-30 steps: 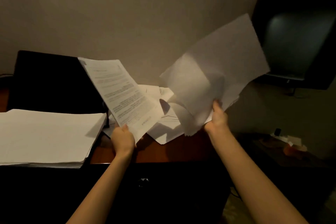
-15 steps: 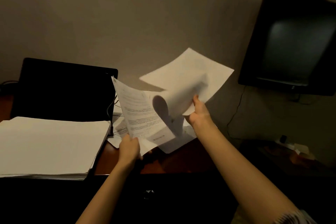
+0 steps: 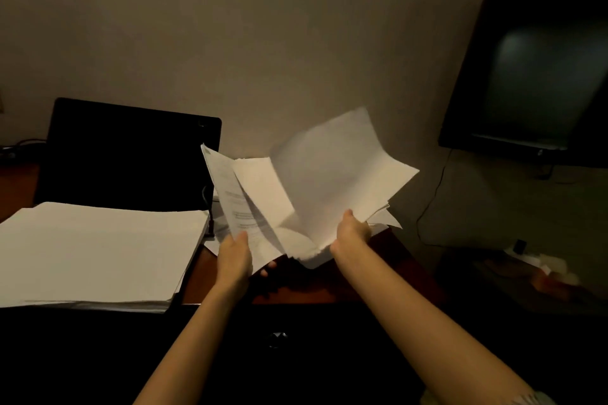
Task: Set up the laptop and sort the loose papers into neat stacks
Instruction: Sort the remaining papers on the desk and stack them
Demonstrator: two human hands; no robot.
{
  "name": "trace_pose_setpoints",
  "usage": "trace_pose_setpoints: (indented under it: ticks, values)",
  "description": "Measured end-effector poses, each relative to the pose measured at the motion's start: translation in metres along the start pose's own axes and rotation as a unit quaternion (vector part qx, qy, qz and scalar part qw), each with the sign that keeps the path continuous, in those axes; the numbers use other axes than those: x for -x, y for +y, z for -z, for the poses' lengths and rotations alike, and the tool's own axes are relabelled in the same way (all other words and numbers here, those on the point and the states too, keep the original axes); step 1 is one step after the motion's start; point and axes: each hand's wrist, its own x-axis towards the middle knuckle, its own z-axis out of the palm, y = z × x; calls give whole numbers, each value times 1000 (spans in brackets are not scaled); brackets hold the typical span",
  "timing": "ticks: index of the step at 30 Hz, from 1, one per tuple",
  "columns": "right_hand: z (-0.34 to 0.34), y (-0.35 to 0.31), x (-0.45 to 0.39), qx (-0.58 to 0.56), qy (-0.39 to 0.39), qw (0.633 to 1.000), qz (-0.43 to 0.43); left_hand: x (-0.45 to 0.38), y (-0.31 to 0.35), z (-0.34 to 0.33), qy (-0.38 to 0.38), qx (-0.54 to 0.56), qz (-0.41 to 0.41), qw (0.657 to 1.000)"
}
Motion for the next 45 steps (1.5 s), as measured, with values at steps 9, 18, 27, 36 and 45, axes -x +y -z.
trace_pose_setpoints:
  ticks: [9, 18, 27, 36, 45]
  values:
    - [29, 44, -28, 161, -64, 985, 20, 4, -1, -3, -23, 6, -48, 999]
    - [48, 30, -54, 282, -93, 947, 121, 12, 4, -1, -51, -48, -94, 993]
    - [71, 12, -82, 224, -5, 965, 138, 7, 0, 0, -28, -9, -74, 997]
    - [79, 7, -88, 339, -11, 918, 205, 4, 2, 1, -13, -7, -50, 999]
    - [83, 9, -87, 289, -87, 920, 248, 4, 2, 4, -59, -77, -31, 995]
